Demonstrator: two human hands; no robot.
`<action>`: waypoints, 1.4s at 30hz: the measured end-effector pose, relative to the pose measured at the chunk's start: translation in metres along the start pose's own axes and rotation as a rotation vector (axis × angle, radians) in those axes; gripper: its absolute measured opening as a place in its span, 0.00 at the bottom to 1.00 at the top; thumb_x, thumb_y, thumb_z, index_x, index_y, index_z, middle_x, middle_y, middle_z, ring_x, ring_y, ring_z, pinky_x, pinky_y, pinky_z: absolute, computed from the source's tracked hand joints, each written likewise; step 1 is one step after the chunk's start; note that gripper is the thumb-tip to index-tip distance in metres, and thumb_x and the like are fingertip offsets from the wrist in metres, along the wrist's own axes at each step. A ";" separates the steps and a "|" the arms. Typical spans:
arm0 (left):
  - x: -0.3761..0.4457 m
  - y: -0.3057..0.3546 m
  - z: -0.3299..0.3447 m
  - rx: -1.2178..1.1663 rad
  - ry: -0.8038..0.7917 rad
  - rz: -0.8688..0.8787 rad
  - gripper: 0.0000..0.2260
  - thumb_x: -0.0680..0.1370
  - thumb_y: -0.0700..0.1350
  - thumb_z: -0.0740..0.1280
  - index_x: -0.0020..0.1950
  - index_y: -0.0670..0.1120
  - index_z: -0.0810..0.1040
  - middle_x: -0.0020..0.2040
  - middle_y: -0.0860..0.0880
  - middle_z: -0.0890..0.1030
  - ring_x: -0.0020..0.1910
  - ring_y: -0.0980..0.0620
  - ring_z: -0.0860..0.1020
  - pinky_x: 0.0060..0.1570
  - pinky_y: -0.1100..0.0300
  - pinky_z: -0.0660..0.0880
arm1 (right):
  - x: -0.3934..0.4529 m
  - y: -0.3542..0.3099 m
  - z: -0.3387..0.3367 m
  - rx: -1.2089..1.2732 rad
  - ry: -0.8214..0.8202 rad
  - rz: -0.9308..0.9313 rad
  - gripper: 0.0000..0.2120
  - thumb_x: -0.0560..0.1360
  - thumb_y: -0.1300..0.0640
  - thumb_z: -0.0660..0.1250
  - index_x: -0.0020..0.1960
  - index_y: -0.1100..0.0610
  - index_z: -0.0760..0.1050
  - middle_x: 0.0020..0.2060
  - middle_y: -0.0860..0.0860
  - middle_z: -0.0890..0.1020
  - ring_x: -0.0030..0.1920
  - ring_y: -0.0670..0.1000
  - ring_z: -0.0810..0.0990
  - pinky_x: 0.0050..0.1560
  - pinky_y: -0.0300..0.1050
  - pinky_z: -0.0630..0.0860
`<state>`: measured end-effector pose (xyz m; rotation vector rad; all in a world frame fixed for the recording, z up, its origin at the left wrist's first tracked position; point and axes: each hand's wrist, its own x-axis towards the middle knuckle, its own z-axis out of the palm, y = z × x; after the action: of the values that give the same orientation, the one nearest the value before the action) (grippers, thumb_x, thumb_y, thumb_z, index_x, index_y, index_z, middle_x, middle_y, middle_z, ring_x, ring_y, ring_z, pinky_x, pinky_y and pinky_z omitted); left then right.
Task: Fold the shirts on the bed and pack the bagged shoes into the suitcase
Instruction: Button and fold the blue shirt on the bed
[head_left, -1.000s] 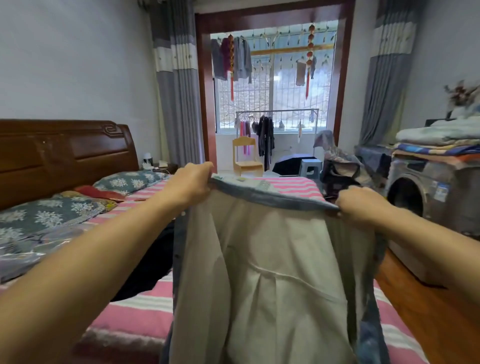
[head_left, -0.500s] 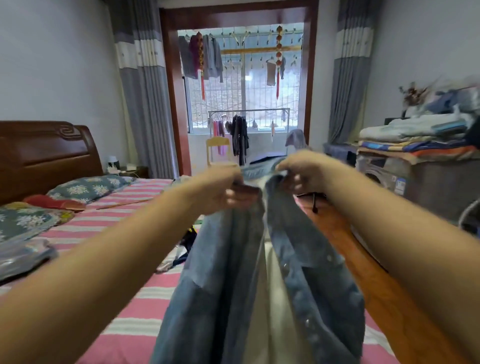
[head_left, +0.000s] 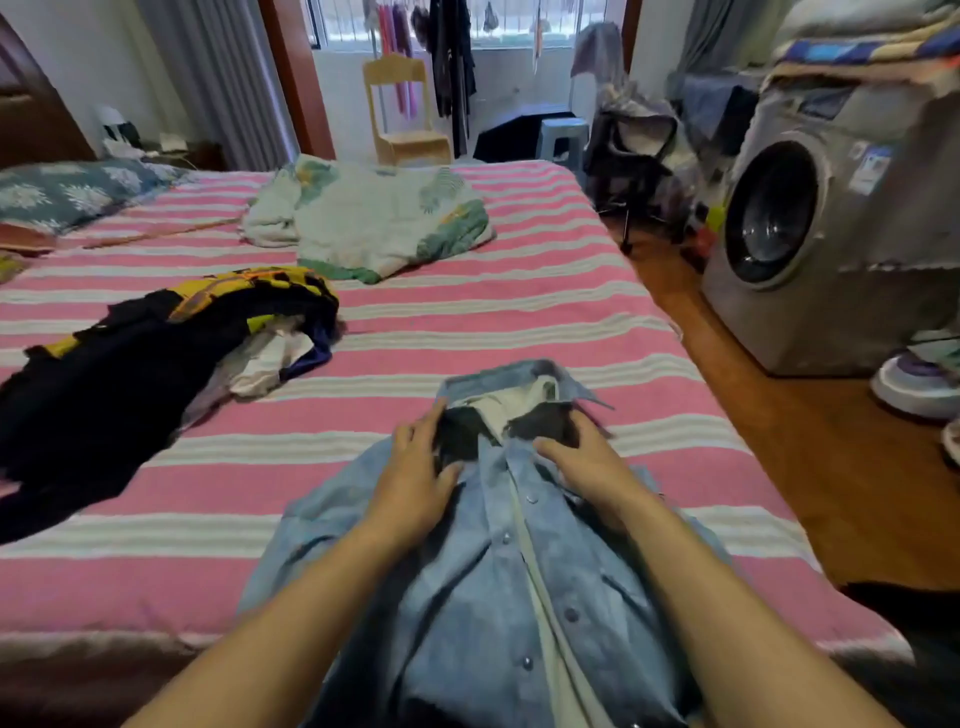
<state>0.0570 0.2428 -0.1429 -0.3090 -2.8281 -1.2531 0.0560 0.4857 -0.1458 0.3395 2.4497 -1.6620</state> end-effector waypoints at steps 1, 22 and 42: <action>0.011 0.003 0.000 0.041 0.071 0.029 0.35 0.78 0.45 0.72 0.81 0.55 0.60 0.63 0.49 0.65 0.60 0.49 0.71 0.65 0.53 0.72 | 0.003 -0.002 0.001 0.009 0.034 -0.028 0.40 0.62 0.38 0.70 0.73 0.46 0.67 0.66 0.48 0.78 0.61 0.51 0.80 0.63 0.57 0.77; 0.030 0.045 -0.040 0.130 0.098 0.180 0.07 0.79 0.52 0.69 0.47 0.54 0.71 0.38 0.53 0.80 0.38 0.46 0.77 0.39 0.50 0.72 | -0.006 -0.065 -0.048 -0.518 0.315 -0.779 0.11 0.75 0.66 0.69 0.53 0.53 0.81 0.49 0.52 0.83 0.53 0.58 0.80 0.61 0.53 0.73; 0.012 0.029 -0.053 -0.434 -0.068 -0.093 0.07 0.82 0.43 0.68 0.52 0.51 0.86 0.39 0.53 0.84 0.36 0.56 0.78 0.36 0.62 0.76 | -0.030 -0.047 -0.038 -0.399 0.009 -0.493 0.10 0.71 0.63 0.76 0.50 0.51 0.85 0.60 0.41 0.80 0.64 0.44 0.75 0.65 0.41 0.71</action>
<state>0.0478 0.2246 -0.0846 -0.2339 -2.6212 -1.9082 0.0716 0.5014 -0.0824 -0.3350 2.9503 -1.2460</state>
